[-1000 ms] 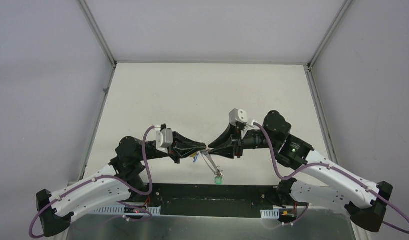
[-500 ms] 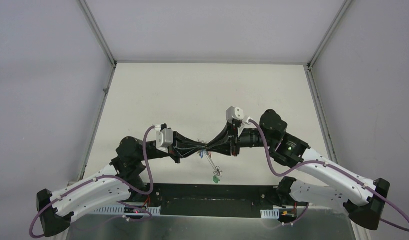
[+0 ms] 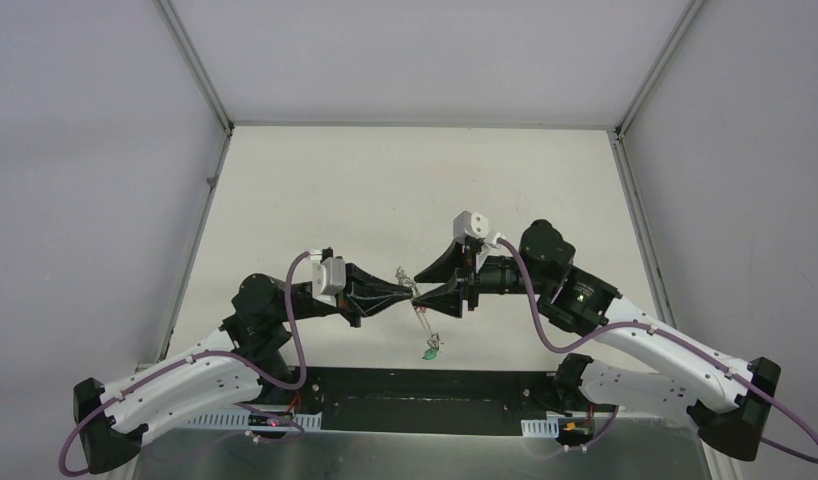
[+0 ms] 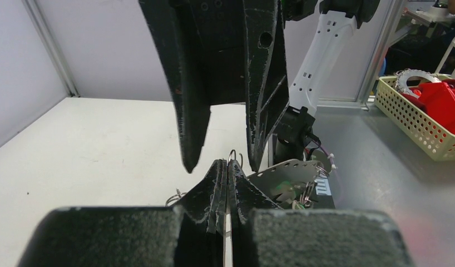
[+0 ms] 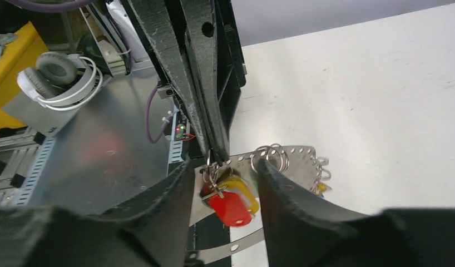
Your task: Put the keys on the keyring
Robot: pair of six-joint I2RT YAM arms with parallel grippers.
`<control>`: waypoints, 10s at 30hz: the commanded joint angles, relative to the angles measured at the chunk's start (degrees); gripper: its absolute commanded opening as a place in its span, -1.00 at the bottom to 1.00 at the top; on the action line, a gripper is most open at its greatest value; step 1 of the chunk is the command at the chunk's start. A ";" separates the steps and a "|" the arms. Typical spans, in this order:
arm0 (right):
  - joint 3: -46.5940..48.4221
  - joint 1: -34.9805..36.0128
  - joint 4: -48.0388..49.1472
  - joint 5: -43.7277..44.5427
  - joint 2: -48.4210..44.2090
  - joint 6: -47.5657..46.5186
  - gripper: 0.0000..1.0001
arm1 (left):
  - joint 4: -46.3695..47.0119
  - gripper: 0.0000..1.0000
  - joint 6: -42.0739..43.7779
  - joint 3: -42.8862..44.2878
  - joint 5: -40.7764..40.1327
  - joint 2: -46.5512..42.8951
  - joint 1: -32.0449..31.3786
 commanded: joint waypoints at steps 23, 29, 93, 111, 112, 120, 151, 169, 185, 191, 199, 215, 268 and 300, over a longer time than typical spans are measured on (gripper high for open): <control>-1.16 0.16 2.42 0.41 -0.80 1.18 -0.76 | 4.41 -1.00 -0.44 0.30 -0.07 -1.12 0.12; -1.14 0.23 3.89 0.58 -0.81 1.57 -1.00 | 3.98 -1.00 -0.66 0.04 -0.11 -1.34 0.12; 29.51 -6.00 -52.13 -10.86 21.24 -9.34 -1.00 | -19.95 -0.51 5.08 12.27 -0.32 14.91 -3.10; 25.51 -6.00 -45.38 -7.18 17.25 -8.12 -0.63 | -18.51 -1.00 -0.03 11.04 -6.85 13.88 -3.07; 24.47 -6.00 -43.66 -6.28 16.30 -7.58 -0.53 | -17.36 -1.00 -0.78 10.39 -7.60 13.41 -3.05; 15.29 -6.24 -29.47 0.12 6.51 -3.74 0.12 | -3.83 -1.00 -5.22 3.55 -13.40 7.99 -3.07; 5.29 -6.97 -11.60 2.31 0.00 1.85 -0.09 | 24.61 -1.00 -2.98 -7.97 -12.66 3.07 -3.10; 2.97 -6.92 0.54 -5.29 3.27 7.22 -0.17 | 24.87 -1.00 -4.09 -8.44 -13.78 3.69 -3.13; 3.66 -6.88 -3.52 -5.00 3.27 4.24 -1.00 | 21.36 -1.00 -4.02 -8.21 -14.44 1.82 -3.10; 8.51 -6.88 -13.46 -5.51 5.44 0.26 -1.00 | 7.43 -0.22 -1.67 -4.40 -14.97 -1.46 -3.12; 19.44 -6.89 -35.01 -3.37 11.99 -6.98 -1.00 | -23.57 0.08 5.86 6.93 -13.93 -1.43 -3.12; 36.93 -6.87 -64.02 -1.12 26.69 -12.06 -1.00 | -29.34 0.04 12.13 15.56 -1.13 15.23 -3.27; 22.92 -11.27 -40.99 1.14 12.61 -2.92 0.28 | -7.32 -1.00 -6.84 5.45 -18.66 10.08 -6.48; 14.49 -11.21 -28.21 -16.33 9.80 1.41 -0.39 | 11.04 -1.00 -18.41 -1.69 -31.22 9.72 -6.55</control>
